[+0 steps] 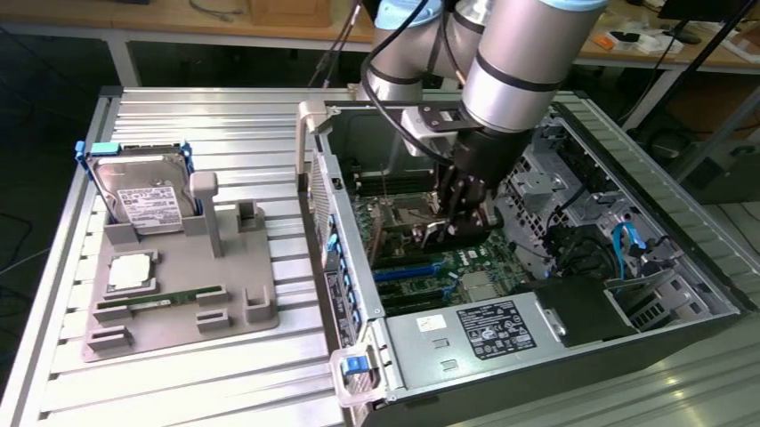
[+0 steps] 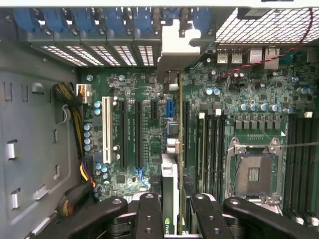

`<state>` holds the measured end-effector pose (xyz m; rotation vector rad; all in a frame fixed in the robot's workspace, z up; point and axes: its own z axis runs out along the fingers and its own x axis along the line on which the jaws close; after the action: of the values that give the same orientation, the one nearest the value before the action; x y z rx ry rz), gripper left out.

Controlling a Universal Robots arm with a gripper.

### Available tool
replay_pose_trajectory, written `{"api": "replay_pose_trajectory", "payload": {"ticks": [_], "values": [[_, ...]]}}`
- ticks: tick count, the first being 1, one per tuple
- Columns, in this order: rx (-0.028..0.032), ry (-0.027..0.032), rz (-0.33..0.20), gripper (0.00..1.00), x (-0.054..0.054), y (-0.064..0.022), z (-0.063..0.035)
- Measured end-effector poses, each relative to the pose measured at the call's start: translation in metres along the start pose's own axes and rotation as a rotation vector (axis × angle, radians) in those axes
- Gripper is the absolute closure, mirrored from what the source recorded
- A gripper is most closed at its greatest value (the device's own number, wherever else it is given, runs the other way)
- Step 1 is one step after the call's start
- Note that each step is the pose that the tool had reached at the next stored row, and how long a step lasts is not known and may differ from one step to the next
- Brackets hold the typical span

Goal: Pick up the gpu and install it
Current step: 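Insert the gpu into the slot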

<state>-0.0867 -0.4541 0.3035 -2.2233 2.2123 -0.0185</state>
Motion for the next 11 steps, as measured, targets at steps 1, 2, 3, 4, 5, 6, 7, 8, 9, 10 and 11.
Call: {"api": "replay_pose_trajectory", "payload": {"ticks": [1, 2, 3, 4, 5, 6, 7, 8, 9, 10, 11], "values": [[0.0000, 0.0000, 0.000, 0.73, 0.000, 0.0018, 0.0017], [0.0002, 0.0000, 0.000, 0.73, 0.000, 0.0037, 0.0033], [0.0004, 0.0000, 0.000, 0.73, 0.000, 0.0055, 0.0045], [0.0006, -0.0001, 0.000, 0.73, 0.000, 0.0067, 0.0057], [0.0008, -0.0004, 0.000, 0.73, 0.000, 0.0074, 0.0069], [0.0009, -0.0010, 0.000, 0.73, 0.000, 0.0076, 0.0083], [0.0009, -0.0014, 0.000, 0.73, 0.000, 0.0076, 0.0096], [0.0010, -0.0015, 0.000, 0.73, 0.000, 0.0077, 0.0113], [0.0011, -0.0016, 0.000, 0.73, 0.000, 0.0078, 0.0128], [0.0013, -0.0017, 0.000, 0.73, 0.000, 0.0078, 0.0139], [0.0014, -0.0020, 0.000, 0.73, 0.000, 0.0078, 0.0151]]}}
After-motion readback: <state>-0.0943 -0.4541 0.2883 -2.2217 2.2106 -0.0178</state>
